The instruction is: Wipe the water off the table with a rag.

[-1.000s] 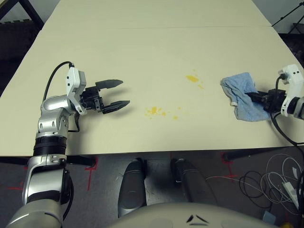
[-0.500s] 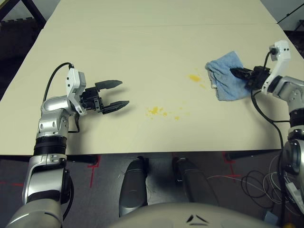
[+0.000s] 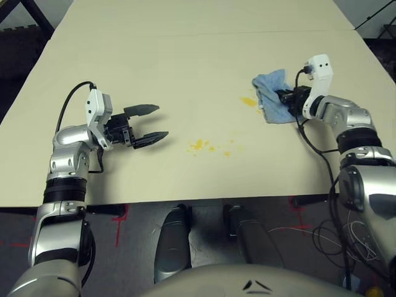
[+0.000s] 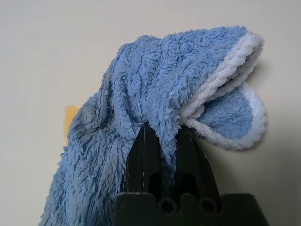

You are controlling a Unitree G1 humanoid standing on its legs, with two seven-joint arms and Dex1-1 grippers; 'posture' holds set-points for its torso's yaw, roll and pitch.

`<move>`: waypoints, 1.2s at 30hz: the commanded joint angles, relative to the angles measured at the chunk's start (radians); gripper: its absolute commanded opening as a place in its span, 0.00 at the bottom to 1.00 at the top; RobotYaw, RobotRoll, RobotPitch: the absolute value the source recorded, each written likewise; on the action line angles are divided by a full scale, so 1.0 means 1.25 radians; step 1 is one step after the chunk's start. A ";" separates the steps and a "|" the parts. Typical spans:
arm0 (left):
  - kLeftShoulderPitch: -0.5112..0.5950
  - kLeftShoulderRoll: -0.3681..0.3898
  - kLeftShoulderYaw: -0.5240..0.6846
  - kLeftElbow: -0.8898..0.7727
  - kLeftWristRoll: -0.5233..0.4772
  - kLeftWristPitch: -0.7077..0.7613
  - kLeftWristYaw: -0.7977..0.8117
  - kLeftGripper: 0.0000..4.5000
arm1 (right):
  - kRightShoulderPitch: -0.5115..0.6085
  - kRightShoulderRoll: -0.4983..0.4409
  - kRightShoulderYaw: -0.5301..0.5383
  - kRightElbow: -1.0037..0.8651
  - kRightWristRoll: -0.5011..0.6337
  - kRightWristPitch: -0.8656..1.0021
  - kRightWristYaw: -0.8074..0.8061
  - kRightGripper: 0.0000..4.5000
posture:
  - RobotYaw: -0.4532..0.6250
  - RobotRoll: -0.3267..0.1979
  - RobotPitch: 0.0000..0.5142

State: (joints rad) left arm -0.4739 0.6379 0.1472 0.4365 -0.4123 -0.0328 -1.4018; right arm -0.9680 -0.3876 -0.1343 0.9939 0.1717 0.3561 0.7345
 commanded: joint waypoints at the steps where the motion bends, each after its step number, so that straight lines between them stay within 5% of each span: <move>1: 0.016 0.008 -0.005 -0.022 -0.001 -0.002 -0.002 1.00 | 0.002 0.073 0.041 0.059 -0.023 0.014 0.006 0.01 | 0.59 0.62 0.43; 11: 0.023 0.011 -0.004 -0.030 -0.001 0.002 0.002 1.00 | -0.075 0.180 0.032 0.132 -0.045 -0.029 -0.032 0.01 | 0.59 0.62 0.43; 17: 0.026 0.012 -0.003 -0.032 0.000 0.001 0.004 1.00 | -0.090 0.176 0.025 0.158 -0.053 -0.049 -0.044 0.01 | 0.60 0.62 0.42; 36: 0.018 0.026 -0.007 0.004 0.008 -0.015 -0.010 1.00 | 0.019 -0.174 0.030 0.006 -0.054 0.044 0.109 0.01 | 0.58 0.62 0.45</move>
State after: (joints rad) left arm -0.4552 0.6604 0.1472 0.4264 -0.4118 -0.0417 -1.4009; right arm -0.9700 -0.5768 -0.1094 1.0397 0.1111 0.3707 0.8491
